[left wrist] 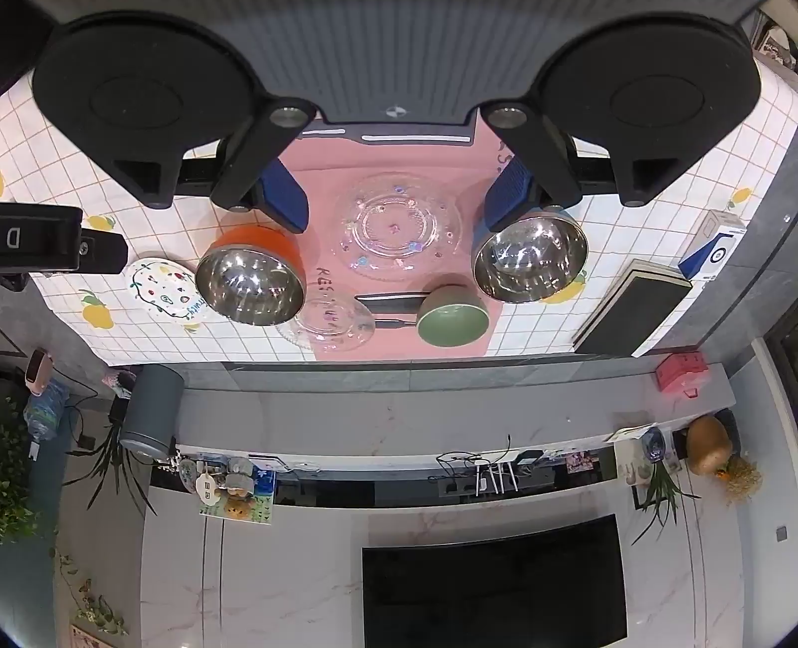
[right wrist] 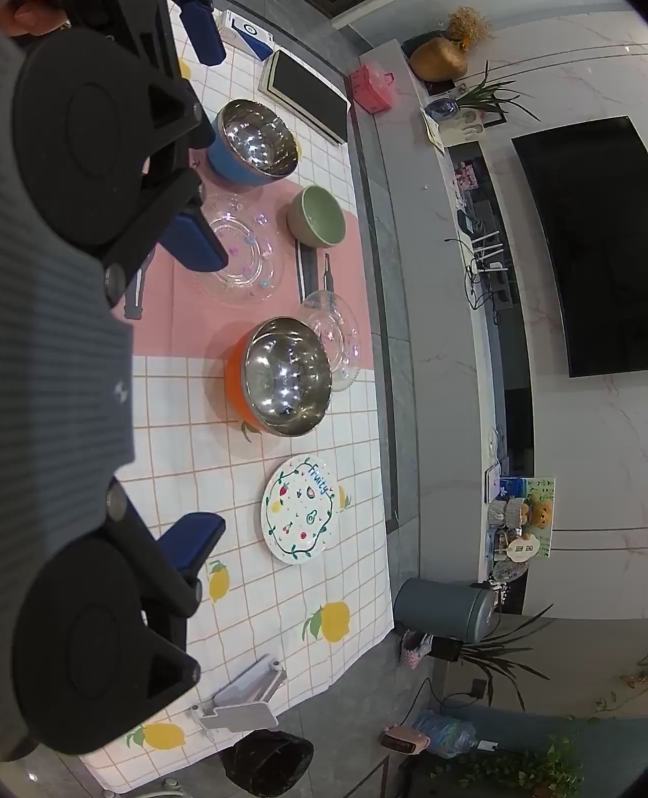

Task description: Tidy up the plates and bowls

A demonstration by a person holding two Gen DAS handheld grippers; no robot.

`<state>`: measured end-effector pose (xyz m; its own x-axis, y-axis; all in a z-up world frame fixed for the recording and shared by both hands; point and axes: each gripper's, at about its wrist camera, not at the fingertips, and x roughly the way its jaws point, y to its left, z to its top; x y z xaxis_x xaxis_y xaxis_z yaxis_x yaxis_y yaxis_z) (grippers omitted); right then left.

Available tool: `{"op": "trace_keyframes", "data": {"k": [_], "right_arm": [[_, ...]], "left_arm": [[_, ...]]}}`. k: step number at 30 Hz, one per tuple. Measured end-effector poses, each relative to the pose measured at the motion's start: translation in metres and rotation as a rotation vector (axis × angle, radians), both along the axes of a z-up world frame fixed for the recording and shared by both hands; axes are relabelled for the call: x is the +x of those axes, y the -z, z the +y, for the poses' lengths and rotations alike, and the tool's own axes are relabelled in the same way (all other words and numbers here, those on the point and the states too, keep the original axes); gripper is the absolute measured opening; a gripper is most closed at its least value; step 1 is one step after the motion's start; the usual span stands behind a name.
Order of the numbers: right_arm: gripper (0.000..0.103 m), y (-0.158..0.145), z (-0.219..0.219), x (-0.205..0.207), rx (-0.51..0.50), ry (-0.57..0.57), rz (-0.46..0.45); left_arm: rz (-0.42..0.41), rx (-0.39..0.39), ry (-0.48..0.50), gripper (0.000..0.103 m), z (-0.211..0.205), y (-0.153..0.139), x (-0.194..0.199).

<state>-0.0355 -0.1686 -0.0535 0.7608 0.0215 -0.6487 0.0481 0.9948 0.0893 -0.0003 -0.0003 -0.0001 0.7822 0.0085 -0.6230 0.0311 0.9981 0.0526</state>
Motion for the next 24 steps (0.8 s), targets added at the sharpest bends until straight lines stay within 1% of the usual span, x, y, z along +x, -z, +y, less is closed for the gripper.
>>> {"op": "trace_keyframes", "data": {"k": [10,24], "right_arm": [[0.101,0.0010,0.0018,-0.0008,-0.002,-0.004,-0.004],[0.100,-0.0006,0.0056,-0.0032,-0.010,-0.012,-0.012]], "left_arm": [[0.013,-0.013,-0.009,0.094,0.0044,-0.0001,0.0010],[0.007,-0.023,-0.024,0.094,0.0075,-0.0051,-0.0019]]}}
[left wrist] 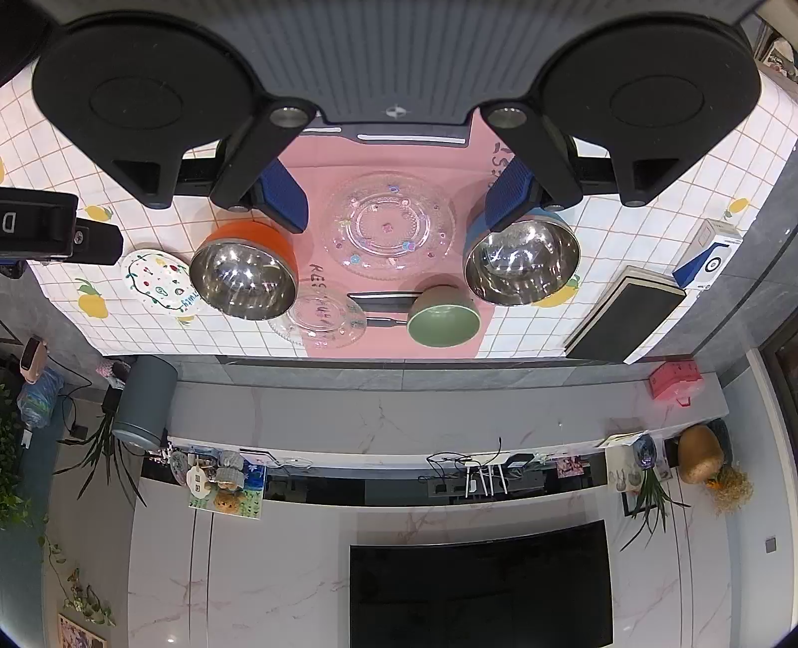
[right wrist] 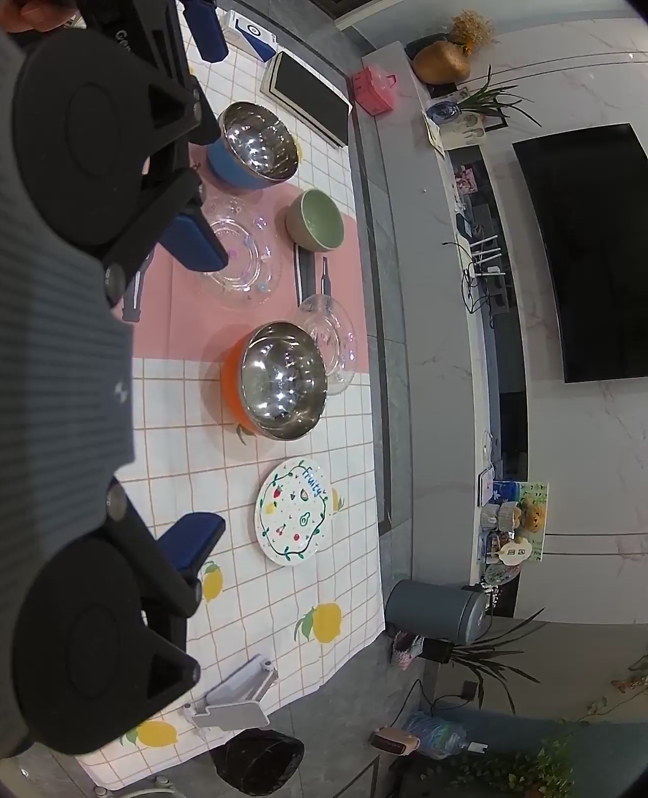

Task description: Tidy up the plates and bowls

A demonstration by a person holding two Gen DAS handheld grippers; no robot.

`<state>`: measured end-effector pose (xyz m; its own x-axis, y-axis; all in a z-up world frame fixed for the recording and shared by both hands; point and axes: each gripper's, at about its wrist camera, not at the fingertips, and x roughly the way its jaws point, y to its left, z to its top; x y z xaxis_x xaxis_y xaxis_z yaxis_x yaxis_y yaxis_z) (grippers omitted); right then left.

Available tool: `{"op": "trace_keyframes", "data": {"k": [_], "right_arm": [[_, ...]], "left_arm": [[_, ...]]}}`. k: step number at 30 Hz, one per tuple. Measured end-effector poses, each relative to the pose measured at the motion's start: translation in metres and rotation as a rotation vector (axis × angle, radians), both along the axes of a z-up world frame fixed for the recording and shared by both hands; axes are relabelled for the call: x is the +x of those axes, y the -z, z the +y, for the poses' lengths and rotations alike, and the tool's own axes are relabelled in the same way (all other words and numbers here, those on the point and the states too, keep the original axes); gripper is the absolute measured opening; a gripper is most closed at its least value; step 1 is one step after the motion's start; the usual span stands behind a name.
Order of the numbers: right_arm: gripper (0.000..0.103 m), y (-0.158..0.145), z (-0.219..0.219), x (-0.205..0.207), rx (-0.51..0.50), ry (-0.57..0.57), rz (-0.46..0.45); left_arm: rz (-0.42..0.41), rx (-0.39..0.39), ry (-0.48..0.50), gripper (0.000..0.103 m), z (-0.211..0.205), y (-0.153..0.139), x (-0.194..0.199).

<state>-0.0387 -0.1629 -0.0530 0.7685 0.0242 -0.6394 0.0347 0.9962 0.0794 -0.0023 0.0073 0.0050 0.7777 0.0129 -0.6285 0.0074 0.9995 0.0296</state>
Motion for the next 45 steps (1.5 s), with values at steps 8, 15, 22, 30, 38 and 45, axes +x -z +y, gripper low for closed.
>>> {"op": "trace_keyframes", "data": {"k": [8,15,22,30,38,45], "right_arm": [[0.100,-0.0007,0.0007,-0.0004,-0.002,-0.002,0.001],[0.101,-0.0005,0.0010,0.0001,-0.001,-0.001,0.004],[0.101,-0.0001,0.0010,0.0002,-0.001,-0.001,0.003],[0.101,0.0006,0.0011,0.0002,-0.004,-0.002,0.003],[0.100,0.0008,0.0011,0.0007,-0.005,-0.003,0.004],[0.100,0.0006,0.0018,0.0012,-0.009,-0.008,0.004]], "left_arm": [[0.001,-0.003,-0.005,0.094,0.0006,-0.0013,-0.0005],[0.001,-0.002,-0.004,0.094,0.0011,-0.0011,-0.0008],[0.001,-0.003,-0.004,0.094,0.0013,-0.0009,-0.0007],[0.002,-0.005,-0.008,0.094,0.0021,-0.0004,-0.0003],[0.001,-0.005,-0.007,0.094,0.0022,-0.0007,-0.0002],[0.001,-0.006,-0.007,0.094,0.0022,-0.0009,-0.0001]]}}
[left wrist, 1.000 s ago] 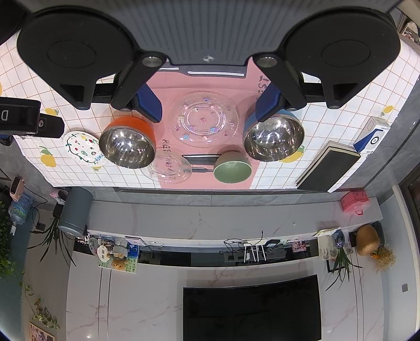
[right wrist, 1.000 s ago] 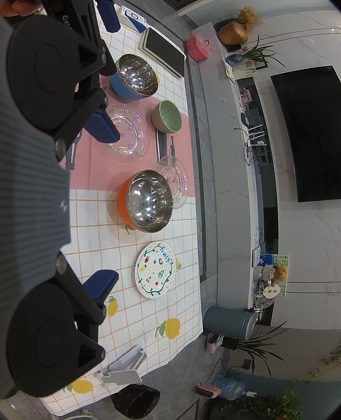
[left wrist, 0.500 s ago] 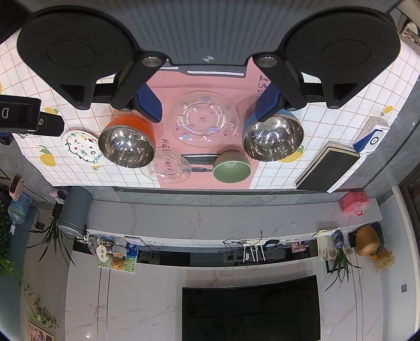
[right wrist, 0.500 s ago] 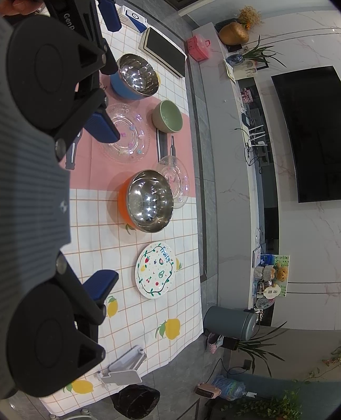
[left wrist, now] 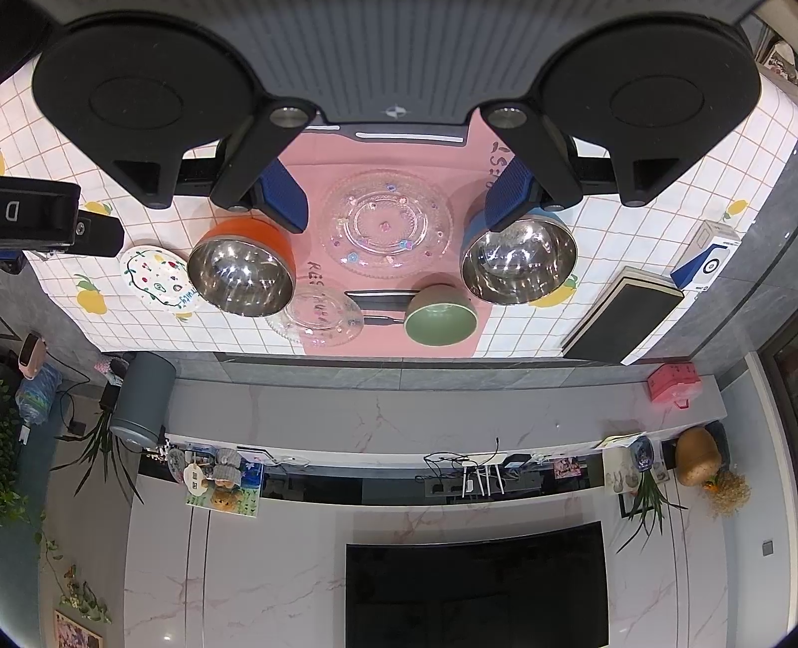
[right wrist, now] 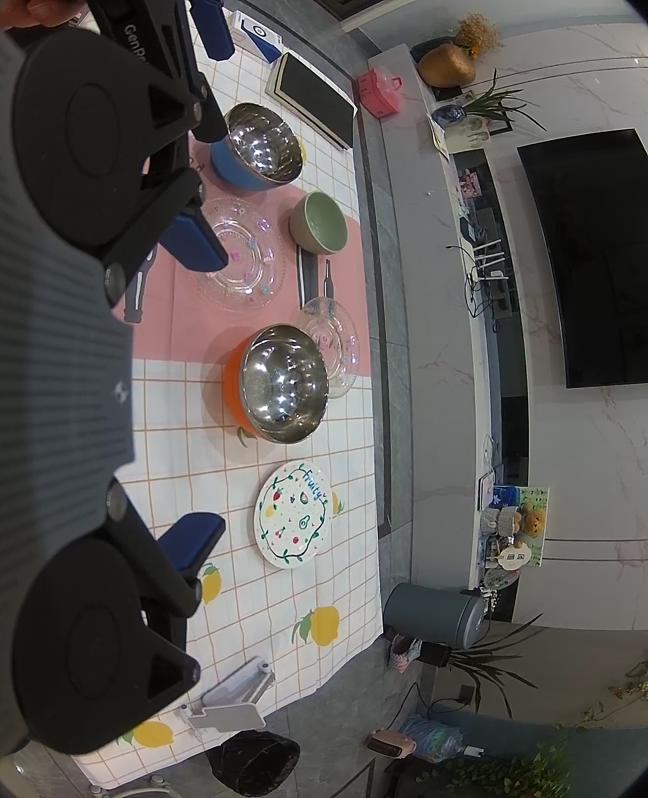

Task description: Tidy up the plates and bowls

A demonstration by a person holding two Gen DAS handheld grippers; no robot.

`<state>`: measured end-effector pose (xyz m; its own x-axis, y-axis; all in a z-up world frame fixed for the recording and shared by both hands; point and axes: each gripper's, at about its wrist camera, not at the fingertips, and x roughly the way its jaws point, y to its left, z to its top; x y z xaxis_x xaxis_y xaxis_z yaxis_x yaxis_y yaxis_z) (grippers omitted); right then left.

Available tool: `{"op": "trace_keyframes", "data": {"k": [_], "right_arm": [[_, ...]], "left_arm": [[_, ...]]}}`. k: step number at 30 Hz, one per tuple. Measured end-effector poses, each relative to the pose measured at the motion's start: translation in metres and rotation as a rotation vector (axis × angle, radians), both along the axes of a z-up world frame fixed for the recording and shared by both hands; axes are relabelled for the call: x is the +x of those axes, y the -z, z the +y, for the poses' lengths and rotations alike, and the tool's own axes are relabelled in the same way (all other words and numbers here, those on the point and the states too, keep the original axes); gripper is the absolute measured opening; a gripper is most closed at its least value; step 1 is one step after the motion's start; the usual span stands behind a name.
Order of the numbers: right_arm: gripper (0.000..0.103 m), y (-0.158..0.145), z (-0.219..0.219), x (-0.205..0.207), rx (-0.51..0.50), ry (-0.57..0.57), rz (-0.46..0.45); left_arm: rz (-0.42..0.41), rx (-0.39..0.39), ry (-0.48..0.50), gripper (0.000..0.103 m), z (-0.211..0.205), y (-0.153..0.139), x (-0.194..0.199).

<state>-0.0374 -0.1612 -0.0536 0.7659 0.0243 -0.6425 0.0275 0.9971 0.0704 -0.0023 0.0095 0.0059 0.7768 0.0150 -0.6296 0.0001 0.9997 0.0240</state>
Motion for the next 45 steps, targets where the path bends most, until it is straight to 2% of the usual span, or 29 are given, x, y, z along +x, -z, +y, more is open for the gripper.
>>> {"op": "trace_keyframes", "data": {"k": [33,37,45], "right_arm": [[0.100,0.005,0.001,0.003,0.000,-0.023,0.005],[0.100,0.006,0.000,0.005,-0.001,-0.058,-0.039],[0.100,0.015,-0.005,0.023,-0.046,-0.079,-0.157]], "left_arm": [[-0.003,-0.019,0.005,0.094,0.001,-0.001,0.002],[-0.025,-0.067,0.015,0.094,0.004,0.002,0.005],[-0.040,-0.115,0.059,0.084,0.000,0.004,0.029]]}}
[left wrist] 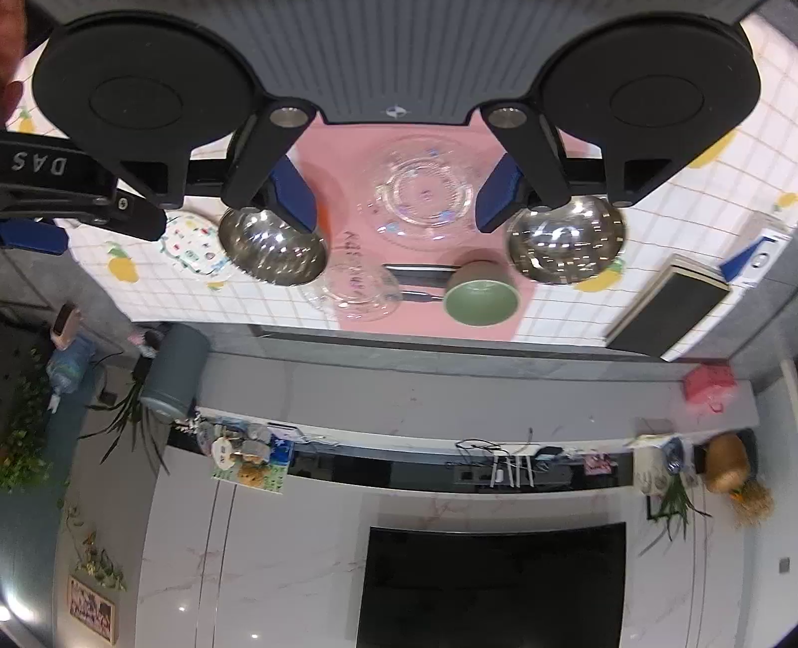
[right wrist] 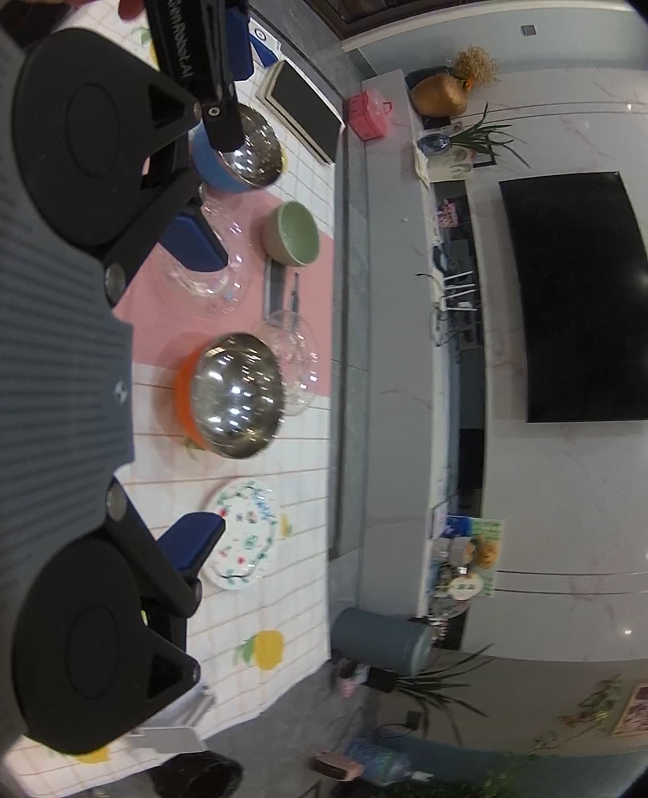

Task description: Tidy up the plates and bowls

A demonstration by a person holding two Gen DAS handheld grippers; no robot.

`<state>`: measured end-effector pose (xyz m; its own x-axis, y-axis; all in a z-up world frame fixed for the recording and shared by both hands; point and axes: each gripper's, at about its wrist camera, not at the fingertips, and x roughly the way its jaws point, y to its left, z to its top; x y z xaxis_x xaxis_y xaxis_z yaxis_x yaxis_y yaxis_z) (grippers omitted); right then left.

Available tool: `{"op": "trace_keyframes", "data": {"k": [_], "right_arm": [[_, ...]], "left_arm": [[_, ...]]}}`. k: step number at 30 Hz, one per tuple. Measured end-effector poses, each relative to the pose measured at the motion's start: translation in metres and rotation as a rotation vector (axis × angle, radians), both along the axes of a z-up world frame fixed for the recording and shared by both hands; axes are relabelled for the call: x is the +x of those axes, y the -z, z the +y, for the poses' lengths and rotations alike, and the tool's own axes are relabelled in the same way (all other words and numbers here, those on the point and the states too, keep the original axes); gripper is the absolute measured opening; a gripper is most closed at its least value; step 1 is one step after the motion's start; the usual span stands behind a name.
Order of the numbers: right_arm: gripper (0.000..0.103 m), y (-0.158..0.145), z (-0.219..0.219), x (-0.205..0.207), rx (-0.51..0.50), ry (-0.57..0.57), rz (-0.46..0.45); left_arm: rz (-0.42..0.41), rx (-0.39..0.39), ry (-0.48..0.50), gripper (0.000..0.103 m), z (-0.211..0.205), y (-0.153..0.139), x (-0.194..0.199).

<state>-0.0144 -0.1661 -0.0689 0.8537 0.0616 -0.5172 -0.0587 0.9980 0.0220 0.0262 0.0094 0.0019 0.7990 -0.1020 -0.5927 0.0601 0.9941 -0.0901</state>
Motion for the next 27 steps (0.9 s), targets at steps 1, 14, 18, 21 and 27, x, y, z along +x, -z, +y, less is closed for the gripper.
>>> {"op": "trace_keyframes", "data": {"k": [1,14,18,21,27], "right_arm": [[0.100,0.002,-0.002,0.003,-0.004,0.006,-0.017],[0.081,0.038,-0.018,0.074,-0.022,0.024,0.038],[0.069,0.052,-0.023,0.096,-0.008,0.021,0.079],[0.063,0.064,-0.027,0.113,0.012,0.028,0.121],[0.049,0.087,-0.036,0.143,0.069,0.055,0.209]], "left_arm": [[0.001,-0.008,0.005,0.083,0.000,0.001,0.003],[-0.011,0.012,0.093,0.058,-0.032,0.030,0.063],[0.019,-0.005,0.122,0.045,-0.041,0.042,0.080],[0.044,-0.021,0.141,0.038,-0.046,0.055,0.095],[0.142,-0.088,0.142,0.028,-0.052,0.082,0.129]]}}
